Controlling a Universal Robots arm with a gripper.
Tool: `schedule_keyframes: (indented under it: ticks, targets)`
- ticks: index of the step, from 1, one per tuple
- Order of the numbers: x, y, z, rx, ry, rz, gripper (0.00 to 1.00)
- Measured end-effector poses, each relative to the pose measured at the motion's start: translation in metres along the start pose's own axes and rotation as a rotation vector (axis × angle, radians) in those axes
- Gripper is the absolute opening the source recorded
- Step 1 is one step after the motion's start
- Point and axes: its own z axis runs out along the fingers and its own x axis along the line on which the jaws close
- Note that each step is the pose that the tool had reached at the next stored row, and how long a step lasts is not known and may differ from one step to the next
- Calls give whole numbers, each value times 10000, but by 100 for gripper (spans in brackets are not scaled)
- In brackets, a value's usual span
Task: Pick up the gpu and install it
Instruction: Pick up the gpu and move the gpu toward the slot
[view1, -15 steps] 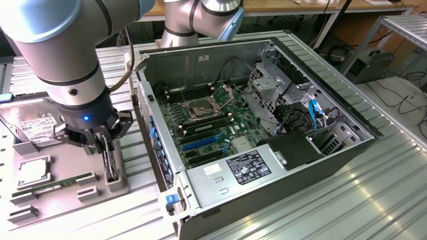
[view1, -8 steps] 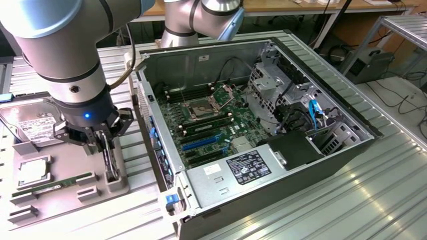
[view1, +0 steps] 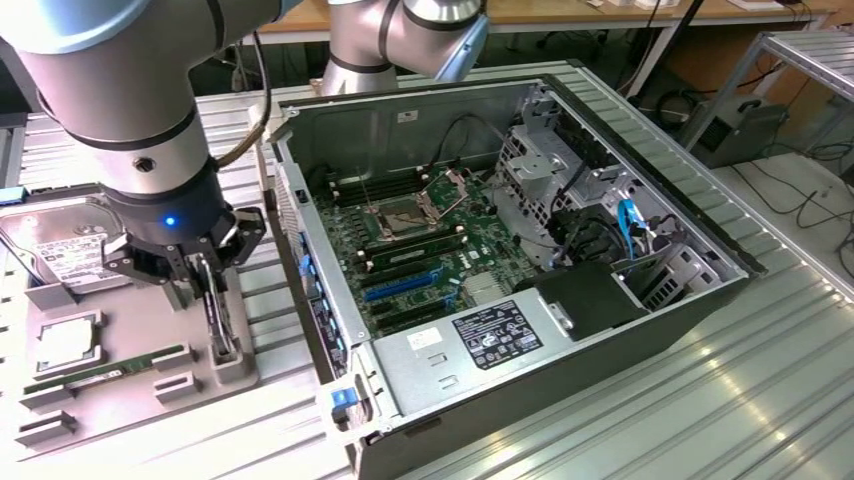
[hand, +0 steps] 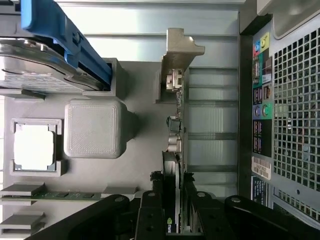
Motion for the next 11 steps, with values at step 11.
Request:
schedule_keyframes:
  ticks: [11]
  targets:
    - [-12,31,-502,0,86,-2,26]
